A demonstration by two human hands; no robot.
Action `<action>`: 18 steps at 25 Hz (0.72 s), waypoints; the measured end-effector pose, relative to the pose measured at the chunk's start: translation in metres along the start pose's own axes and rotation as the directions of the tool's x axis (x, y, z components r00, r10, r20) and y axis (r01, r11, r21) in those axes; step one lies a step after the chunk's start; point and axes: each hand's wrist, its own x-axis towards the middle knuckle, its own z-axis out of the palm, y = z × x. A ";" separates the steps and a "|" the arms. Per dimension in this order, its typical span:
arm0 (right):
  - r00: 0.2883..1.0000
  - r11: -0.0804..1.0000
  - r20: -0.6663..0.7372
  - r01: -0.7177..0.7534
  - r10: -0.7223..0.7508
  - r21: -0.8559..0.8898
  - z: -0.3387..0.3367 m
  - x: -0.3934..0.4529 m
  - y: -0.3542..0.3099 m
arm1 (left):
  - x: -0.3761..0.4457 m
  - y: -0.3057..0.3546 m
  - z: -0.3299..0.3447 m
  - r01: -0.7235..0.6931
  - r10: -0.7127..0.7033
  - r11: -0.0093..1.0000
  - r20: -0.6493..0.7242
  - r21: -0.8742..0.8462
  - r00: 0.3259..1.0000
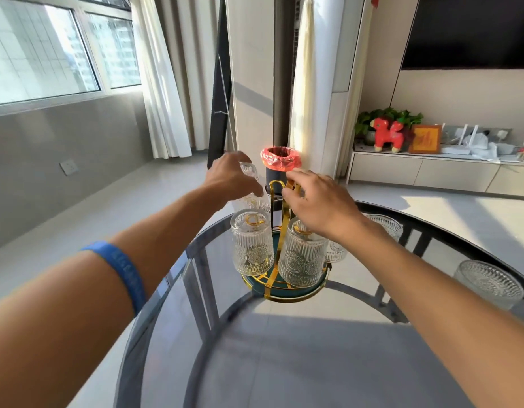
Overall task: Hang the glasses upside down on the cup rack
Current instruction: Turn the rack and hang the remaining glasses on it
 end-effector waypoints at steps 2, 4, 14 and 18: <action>1.000 0.998 -0.003 0.011 -0.011 -0.055 0.000 -0.001 0.003 | -0.001 -0.005 0.014 -0.003 -0.008 0.993 0.092 0.116 0.996; 1.000 0.999 0.011 0.014 -0.014 -0.046 0.002 0.001 0.007 | -0.002 -0.008 0.024 -0.018 -0.011 0.976 0.131 0.219 0.991; 0.995 0.918 -0.098 0.047 -0.009 0.393 -0.013 -0.035 0.027 | -0.023 0.014 0.009 -0.064 0.068 0.998 -0.143 0.027 0.987; 0.860 0.807 -0.312 -0.174 0.403 0.564 -0.004 -0.154 0.090 | -0.134 0.026 0.047 -0.546 0.485 0.809 -0.277 -0.219 0.830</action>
